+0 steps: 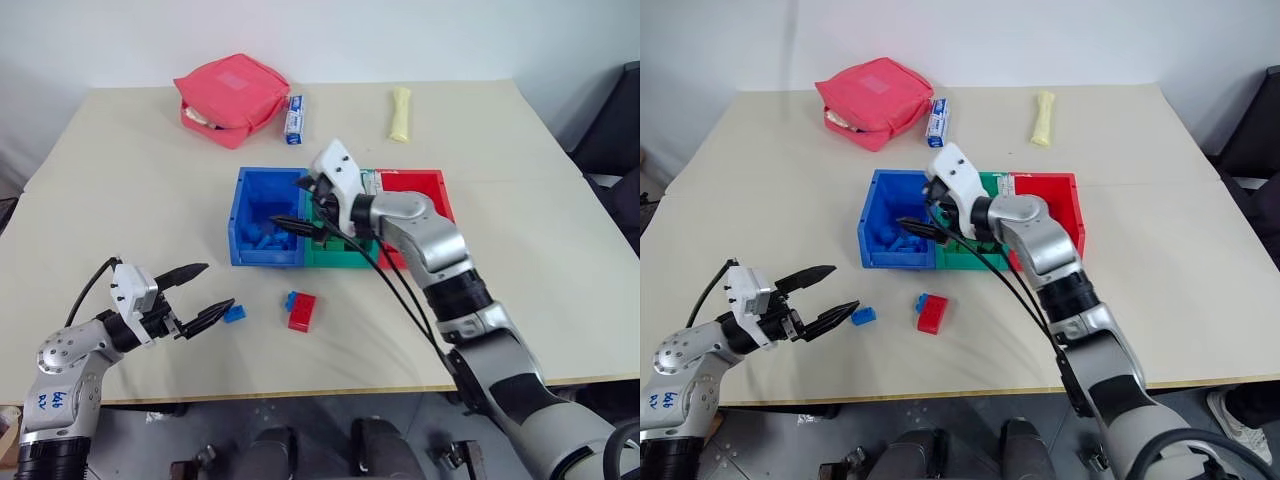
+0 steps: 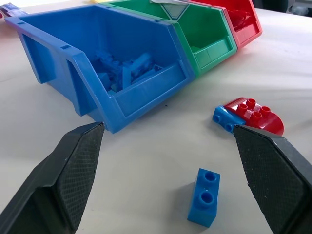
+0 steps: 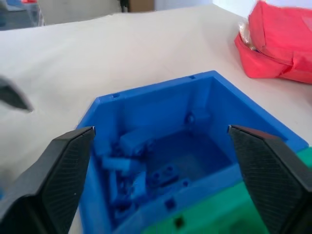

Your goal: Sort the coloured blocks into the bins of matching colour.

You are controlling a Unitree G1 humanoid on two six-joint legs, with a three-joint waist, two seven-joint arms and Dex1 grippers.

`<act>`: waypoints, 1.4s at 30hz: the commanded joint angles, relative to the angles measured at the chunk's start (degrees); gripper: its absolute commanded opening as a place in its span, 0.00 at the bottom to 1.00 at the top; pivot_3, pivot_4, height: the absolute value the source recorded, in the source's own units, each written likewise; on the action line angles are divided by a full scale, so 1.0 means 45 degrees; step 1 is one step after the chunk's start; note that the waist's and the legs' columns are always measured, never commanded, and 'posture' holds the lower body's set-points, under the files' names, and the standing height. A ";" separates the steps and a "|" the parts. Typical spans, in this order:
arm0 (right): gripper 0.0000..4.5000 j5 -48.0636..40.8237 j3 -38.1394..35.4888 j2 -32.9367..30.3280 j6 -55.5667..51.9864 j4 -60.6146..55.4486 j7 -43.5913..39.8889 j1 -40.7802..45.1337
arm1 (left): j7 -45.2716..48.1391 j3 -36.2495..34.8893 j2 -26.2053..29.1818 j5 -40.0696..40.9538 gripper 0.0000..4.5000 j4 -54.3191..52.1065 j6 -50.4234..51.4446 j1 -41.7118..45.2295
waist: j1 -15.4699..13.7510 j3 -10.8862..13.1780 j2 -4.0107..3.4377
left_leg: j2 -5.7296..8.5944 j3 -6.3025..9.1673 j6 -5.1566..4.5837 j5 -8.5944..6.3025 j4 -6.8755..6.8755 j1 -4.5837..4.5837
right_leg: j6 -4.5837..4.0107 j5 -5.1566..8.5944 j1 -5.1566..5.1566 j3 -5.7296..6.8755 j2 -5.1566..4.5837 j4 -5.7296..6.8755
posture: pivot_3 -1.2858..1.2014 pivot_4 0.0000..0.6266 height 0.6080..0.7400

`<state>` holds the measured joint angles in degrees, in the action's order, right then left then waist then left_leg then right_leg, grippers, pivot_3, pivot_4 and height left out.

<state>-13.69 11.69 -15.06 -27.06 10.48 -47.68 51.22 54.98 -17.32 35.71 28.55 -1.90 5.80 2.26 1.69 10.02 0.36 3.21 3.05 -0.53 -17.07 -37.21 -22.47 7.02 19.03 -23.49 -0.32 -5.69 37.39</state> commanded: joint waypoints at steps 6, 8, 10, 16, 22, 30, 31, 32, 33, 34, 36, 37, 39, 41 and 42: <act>1.00 -0.2069 -0.3041 -0.3649 0.1839 -0.4484 -0.2788 -0.4768 | 0.1344 0.0441 0.1338 -0.0443 1.00 0.1234 -0.0110 0.0986 | -0.0163 -0.0001 0.0004 | -0.0001 -0.0007 -0.0015 -0.0007 0.0003 -0.0003 | 0.0001 0.0000 0.0033 -0.0003 -0.0003 -0.0115 | 0.52 0.24 1.00; 1.00 -0.2347 -0.3735 -0.4309 0.2063 -0.4991 -0.2964 -0.6022 | 0.1706 0.0637 0.1510 -0.0668 1.00 0.1551 -0.0476 0.1175 | -0.0213 -0.0001 0.0003 | -0.0001 -0.0033 -0.0018 -0.0007 0.0005 -0.0003 | 0.0001 0.0000 0.0030 -0.0006 -0.0007 -0.0120 | 0.52 0.24 1.00; 1.00 -0.2604 -0.4255 -0.4704 0.2247 -0.5329 -0.3066 -0.6960 | 0.1989 0.0818 0.1598 -0.0814 1.00 0.1702 -0.0688 0.1279 | -0.0145 -0.0001 0.0003 | -0.0012 -0.0070 -0.0018 -0.0007 0.0007 0.0004 | 0.0001 0.0000 0.0024 -0.0012 -0.0002 -0.0123 | 0.52 0.24 1.00; 1.00 -0.4081 -0.6145 -0.5834 0.1734 -0.7029 -0.3679 -1.0862 | 0.2615 0.1851 0.2098 -0.1130 1.00 0.1413 0.0275 0.2176 | -0.0253 -0.0001 0.0004 | -0.0045 -0.0076 -0.0014 -0.0007 0.0006 0.0013 | 0.0001 0.0000 0.0038 -0.0032 0.0012 -0.0127 | 0.52 0.24 1.00; 1.00 -0.4187 -0.7427 -0.6059 0.2513 -0.7791 -0.3774 -1.3128 | 0.2797 0.3403 0.1815 -0.0853 1.00 -0.0693 0.1806 0.3302 | -0.0424 -0.0001 0.0004 | -0.0044 -0.0091 -0.0020 -0.0008 -0.0007 0.0032 | 0.0003 0.0000 0.0064 -0.0046 0.0007 -0.0132 | 0.52 0.24 1.00; 1.00 -0.4253 -0.8144 -0.6056 0.2672 -0.8983 -0.3236 -1.5102 | 0.3174 0.7034 0.0826 -0.3929 1.00 0.0218 0.0558 0.6478 | -0.0699 -0.0001 0.0004 | -0.0043 -0.0075 -0.0024 -0.0011 -0.0023 0.0081 | 0.0007 -0.0002 0.0182 -0.0028 0.0026 -0.0213 | 0.52 0.24 1.00; 1.00 -0.4249 -0.8072 -0.6015 0.2656 -0.9152 -0.3103 -1.5178 | 0.3251 0.7385 0.0587 -0.4222 1.00 0.0610 0.0520 0.6957 | -0.0703 -0.0001 0.0004 | -0.0042 -0.0074 -0.0027 -0.0009 -0.0022 0.0088 | 0.0007 -0.0003 0.0199 -0.0025 0.0030 -0.0225 | 0.52 0.24 1.00; 1.00 -0.4326 -0.8011 -0.6005 0.2514 -0.9373 -0.2963 -1.5296 | 0.3393 0.7744 0.0283 -0.4416 1.00 0.0994 0.0584 0.7455 | -0.0707 0.0000 0.0006 | -0.0042 -0.0073 -0.0028 -0.0009 -0.0028 0.0090 | 0.0010 -0.0004 0.0203 -0.0025 0.0033 -0.0222 | 0.52 0.24 1.00; 1.00 -0.4354 -0.7947 -0.5983 0.2425 -0.9593 -0.2801 -1.5383 | 0.3584 0.8119 0.0040 -0.4597 1.00 0.1304 0.0818 0.7888 | -0.0710 0.0001 0.0007 | -0.0041 -0.0072 -0.0028 -0.0009 -0.0034 0.0087 | 0.0012 -0.0005 0.0202 -0.0023 0.0036 -0.0221 | 0.52 0.24 1.00; 1.00 -0.4400 -0.7913 -0.5978 0.2325 -0.9780 -0.2666 -1.5468 | 0.3810 0.8506 -0.0150 -0.4846 1.00 0.1615 0.0896 0.8260 | -0.0709 0.0001 0.0007 | -0.0038 -0.0070 -0.0033 -0.0010 -0.0035 0.0084 | 0.0013 -0.0006 0.0199 -0.0020 0.0038 -0.0217 | 0.52 0.24 1.00; 1.00 -0.4436 -0.7905 -0.5971 0.2201 -1.0108 -0.2392 -1.5595 | 0.3787 0.9264 -0.0380 -0.5836 1.00 0.2421 0.0792 0.8908 | -0.0694 0.0001 0.0007 | -0.0037 -0.0068 -0.0037 -0.0012 -0.0034 0.0083 | 0.0016 -0.0007 0.0197 -0.0014 0.0044 -0.0207 | 0.52 0.24 1.00; 1.00 -0.4491 -0.7939 -0.5984 0.2118 -1.0263 -0.2258 -1.5646 | 0.3672 0.9511 -0.0519 -0.6271 1.00 0.2853 0.0455 0.9172 | -0.0671 0.0001 0.0007 | -0.0037 -0.0070 -0.0039 -0.0015 -0.0034 0.0083 | 0.0017 -0.0007 0.0196 -0.0014 0.0049 -0.0200 | 0.52 0.24 1.00; 1.00 -0.4598 -0.8046 -0.6010 0.1975 -1.0558 -0.2010 -1.5759 | 0.3610 0.9725 -0.0788 -0.6599 1.00 0.3339 0.0325 0.9503 | -0.0650 0.0001 0.0008 | -0.0039 -0.0080 -0.0042 -0.0015 -0.0030 0.0083 | 0.0023 -0.0010 0.0195 -0.0008 0.0057 -0.0185 | 0.52 0.24 1.00; 1.00 -0.4767 -0.8187 -0.6060 0.1789 -1.0829 -0.1825 -1.5914 | 0.3995 0.9918 -0.0834 -0.6713 1.00 0.3322 0.0582 0.9624 | -0.0666 0.0005 0.0014 | -0.0039 -0.0075 -0.0044 -0.0016 -0.0037 0.0077 | 0.0025 -0.0010 0.0194 -0.0006 0.0056 -0.0188 | 0.52 0.24 1.00; 1.00 -0.4797 -0.8269 -0.6089 0.1739 -1.0973 -0.1749 -1.6015 | 0.4300 1.0087 -0.0762 -0.6818 1.00 0.3174 0.0742 0.9662 | -0.0676 0.0005 0.0014 | -0.0039 -0.0073 -0.0044 -0.0016 -0.0042 0.0076 | 0.0025 -0.0011 0.0194 -0.0007 0.0055 -0.0189 | 0.52 0.24 1.00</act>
<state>-33.71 -23.22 -42.06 -18.81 -36.22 -56.32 -20.08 72.27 27.18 31.73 -1.06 13.91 8.66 44.77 -1.35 10.05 0.43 3.03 2.74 -0.73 -17.15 -37.41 -22.14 7.13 18.98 -22.62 -0.37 -5.46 36.54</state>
